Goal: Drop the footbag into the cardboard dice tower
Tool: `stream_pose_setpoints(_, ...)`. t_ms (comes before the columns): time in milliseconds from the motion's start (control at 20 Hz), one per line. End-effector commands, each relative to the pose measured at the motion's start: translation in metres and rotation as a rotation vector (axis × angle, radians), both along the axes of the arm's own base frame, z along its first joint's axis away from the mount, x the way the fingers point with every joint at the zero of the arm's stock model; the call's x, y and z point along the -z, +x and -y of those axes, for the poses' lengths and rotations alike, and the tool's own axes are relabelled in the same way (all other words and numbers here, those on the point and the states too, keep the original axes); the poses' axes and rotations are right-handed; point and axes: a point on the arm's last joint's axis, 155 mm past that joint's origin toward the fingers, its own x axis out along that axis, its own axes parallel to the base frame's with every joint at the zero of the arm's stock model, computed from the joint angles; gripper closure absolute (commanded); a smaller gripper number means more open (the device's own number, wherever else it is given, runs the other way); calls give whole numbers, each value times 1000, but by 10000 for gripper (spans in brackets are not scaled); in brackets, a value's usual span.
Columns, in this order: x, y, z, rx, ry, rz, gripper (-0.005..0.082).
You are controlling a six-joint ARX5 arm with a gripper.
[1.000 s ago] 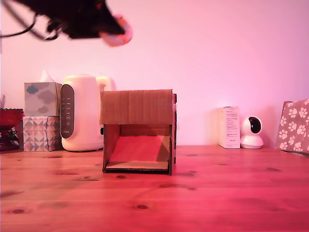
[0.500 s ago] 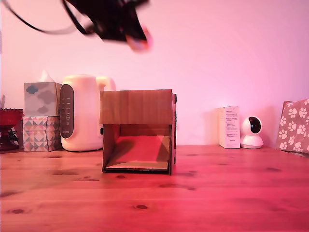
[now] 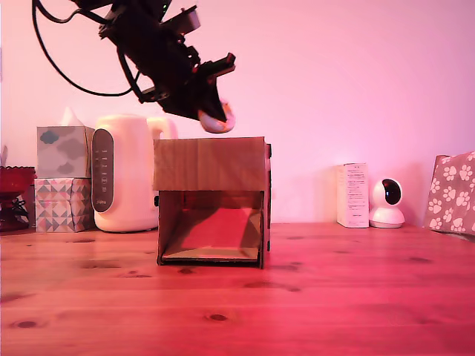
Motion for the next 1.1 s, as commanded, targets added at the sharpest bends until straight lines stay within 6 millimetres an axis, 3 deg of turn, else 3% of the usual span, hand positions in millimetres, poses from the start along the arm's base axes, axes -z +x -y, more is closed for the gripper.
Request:
stream_pose_setpoints(0,4,3,4,13,2,4,646)
stream_pose_setpoints(100,5,1,7,34,1,-1,429)
stream_pose_setpoints(200,5,1,7,34,0,1,87)
stream_pose_setpoints(250,3,1,7,36,3,4,10)
stream_pose_setpoints(450,-11,-8,3,49,27,4,9)
stream_pose_setpoints(500,-14,-13,0,50,34,-3,27)
stream_pose_setpoints(550,-18,-19,-3,51,39,-12,101)
stream_pose_setpoints(600,-23,-25,-6,51,42,-18,259)
stream_pose_setpoints(700,-29,-37,-11,53,51,-40,742)
stream_pose_setpoints(1050,-32,-64,-14,113,36,-97,785)
